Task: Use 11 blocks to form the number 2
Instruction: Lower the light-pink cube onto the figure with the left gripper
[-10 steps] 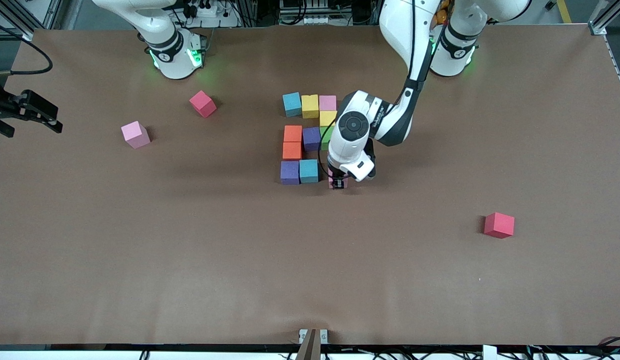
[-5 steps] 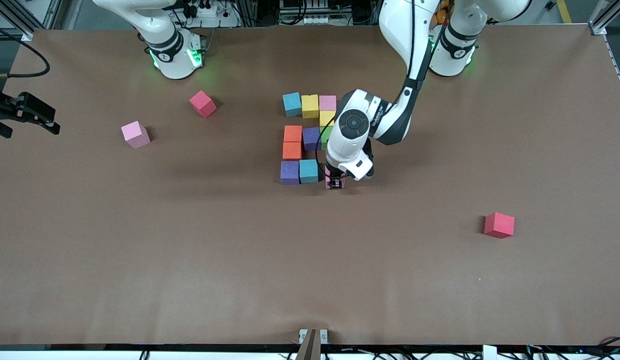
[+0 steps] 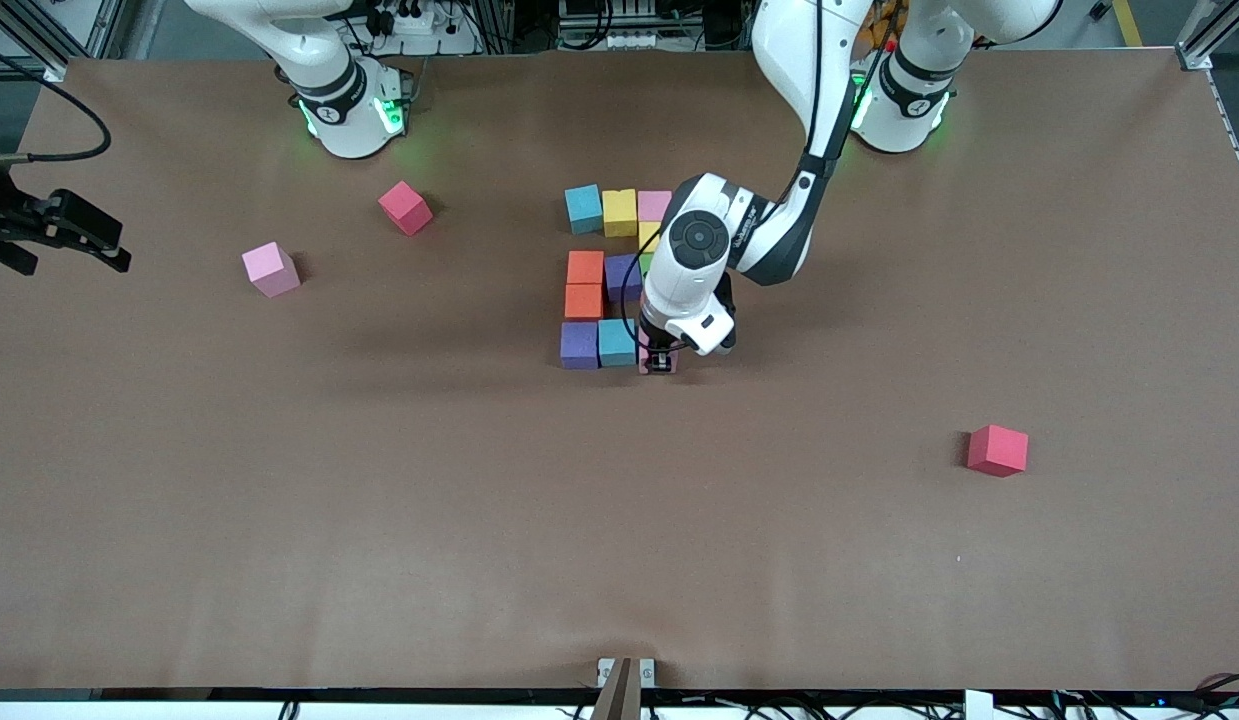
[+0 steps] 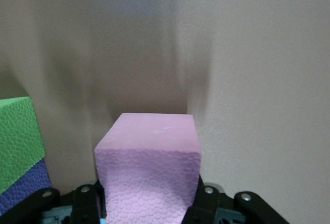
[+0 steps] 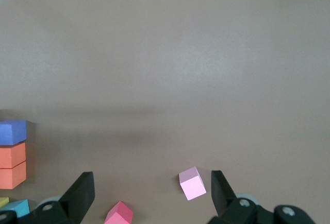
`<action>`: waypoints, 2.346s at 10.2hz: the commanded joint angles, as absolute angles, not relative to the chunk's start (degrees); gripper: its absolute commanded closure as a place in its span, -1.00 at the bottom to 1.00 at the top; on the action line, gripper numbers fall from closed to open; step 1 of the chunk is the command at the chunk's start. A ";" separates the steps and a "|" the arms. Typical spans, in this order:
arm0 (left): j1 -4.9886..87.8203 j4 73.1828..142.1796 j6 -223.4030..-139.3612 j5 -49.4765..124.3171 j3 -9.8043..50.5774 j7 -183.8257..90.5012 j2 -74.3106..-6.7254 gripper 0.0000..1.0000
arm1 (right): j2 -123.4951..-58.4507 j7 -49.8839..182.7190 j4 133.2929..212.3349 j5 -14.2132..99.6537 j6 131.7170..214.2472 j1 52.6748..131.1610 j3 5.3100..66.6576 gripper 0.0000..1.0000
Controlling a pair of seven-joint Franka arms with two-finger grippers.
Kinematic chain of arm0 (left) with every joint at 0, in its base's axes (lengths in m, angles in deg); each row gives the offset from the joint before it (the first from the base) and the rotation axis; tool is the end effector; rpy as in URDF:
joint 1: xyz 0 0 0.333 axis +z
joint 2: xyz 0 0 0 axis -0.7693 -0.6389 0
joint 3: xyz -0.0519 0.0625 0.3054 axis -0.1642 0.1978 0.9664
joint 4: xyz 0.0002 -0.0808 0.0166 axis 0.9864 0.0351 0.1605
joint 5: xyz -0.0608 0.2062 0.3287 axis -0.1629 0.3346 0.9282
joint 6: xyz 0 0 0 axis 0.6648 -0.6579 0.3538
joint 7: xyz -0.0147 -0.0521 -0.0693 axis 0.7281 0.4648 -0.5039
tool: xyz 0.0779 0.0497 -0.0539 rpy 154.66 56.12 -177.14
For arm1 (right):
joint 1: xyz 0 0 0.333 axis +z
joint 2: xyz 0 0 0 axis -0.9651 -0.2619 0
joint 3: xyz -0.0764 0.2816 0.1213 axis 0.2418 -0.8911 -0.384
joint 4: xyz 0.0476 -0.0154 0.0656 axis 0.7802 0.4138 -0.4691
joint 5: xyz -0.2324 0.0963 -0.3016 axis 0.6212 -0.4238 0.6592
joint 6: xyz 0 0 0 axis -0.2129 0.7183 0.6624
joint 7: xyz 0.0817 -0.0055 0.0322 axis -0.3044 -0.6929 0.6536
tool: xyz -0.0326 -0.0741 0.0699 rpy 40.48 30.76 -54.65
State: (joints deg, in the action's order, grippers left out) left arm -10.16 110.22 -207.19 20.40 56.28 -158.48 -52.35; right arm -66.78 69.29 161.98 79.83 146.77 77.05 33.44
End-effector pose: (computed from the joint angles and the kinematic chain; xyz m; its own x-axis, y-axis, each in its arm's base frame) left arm 0.4787 -0.4639 0.2109 -0.0252 0.9885 -0.1490 0.9994 0.0286 0.0208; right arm 0.5499 -0.0069 0.6463 0.9991 0.0258 0.0322 0.0257 -0.9997 0.0038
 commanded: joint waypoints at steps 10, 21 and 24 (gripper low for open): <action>-10.44 111.50 -208.54 18.46 55.32 -158.86 -53.22 1.00 | -66.98 70.48 161.51 78.95 146.75 76.93 33.17 -1.00; -10.01 112.65 -208.45 18.46 53.48 -159.39 -53.22 1.00 | -66.98 70.48 161.51 78.95 146.75 76.93 33.17 -1.00; -8.77 112.38 -208.45 18.72 53.39 -158.52 -53.30 -1.00 | -66.98 70.48 161.51 78.95 146.75 76.84 33.17 -1.00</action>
State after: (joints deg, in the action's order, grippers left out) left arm -9.43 111.08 -207.87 19.67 54.03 -159.10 -53.33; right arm -66.78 69.56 161.98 79.52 146.88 77.05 33.37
